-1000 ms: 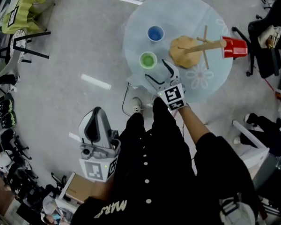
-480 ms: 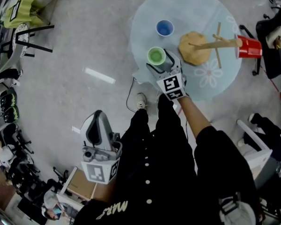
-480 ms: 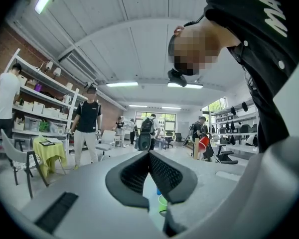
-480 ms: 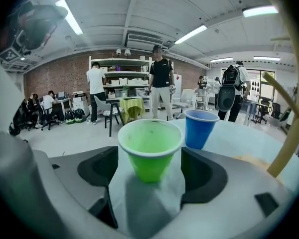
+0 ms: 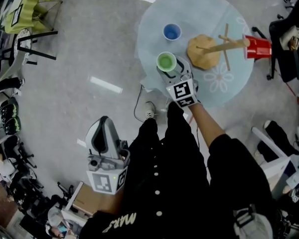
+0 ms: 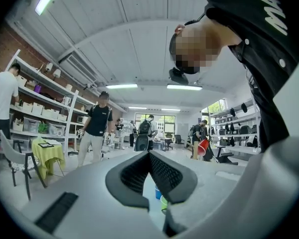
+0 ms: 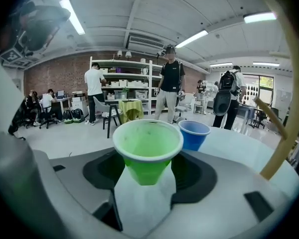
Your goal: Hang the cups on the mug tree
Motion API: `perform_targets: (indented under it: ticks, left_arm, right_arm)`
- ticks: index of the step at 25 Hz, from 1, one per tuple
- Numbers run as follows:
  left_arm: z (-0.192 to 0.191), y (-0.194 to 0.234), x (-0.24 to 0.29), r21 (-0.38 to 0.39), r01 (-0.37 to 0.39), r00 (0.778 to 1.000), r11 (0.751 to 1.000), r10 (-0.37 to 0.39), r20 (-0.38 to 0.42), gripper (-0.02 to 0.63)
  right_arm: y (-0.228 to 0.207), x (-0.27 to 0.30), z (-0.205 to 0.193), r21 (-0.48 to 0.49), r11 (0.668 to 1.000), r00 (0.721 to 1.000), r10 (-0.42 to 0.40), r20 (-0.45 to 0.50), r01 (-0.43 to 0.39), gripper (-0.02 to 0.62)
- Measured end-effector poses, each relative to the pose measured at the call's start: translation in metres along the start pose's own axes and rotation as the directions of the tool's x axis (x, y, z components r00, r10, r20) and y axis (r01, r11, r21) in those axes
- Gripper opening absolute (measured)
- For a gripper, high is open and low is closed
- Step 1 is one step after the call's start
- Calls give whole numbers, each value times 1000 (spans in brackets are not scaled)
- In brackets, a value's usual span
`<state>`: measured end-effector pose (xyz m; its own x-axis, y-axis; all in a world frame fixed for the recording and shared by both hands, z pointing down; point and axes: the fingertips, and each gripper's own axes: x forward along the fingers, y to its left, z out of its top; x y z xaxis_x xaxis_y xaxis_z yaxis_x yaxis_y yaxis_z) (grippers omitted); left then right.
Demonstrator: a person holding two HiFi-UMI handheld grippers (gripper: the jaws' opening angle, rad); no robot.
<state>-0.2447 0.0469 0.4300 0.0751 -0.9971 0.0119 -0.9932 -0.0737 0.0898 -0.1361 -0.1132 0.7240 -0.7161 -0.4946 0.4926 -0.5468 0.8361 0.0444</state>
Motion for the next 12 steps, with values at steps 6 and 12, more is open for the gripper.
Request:
perform_targets:
  ticks: [6, 12]
  left_arm:
    - [41, -20, 19, -17, 66, 995, 998, -64, 79, -2]
    - [80, -42, 31, -23, 137, 981, 990, -132, 139, -2]
  right_arm:
    - [-22, -64, 27, 43, 998, 999, -42, -14, 42, 291]
    - [-61, -134, 35, 104, 983, 987, -148, -56, 154, 290]
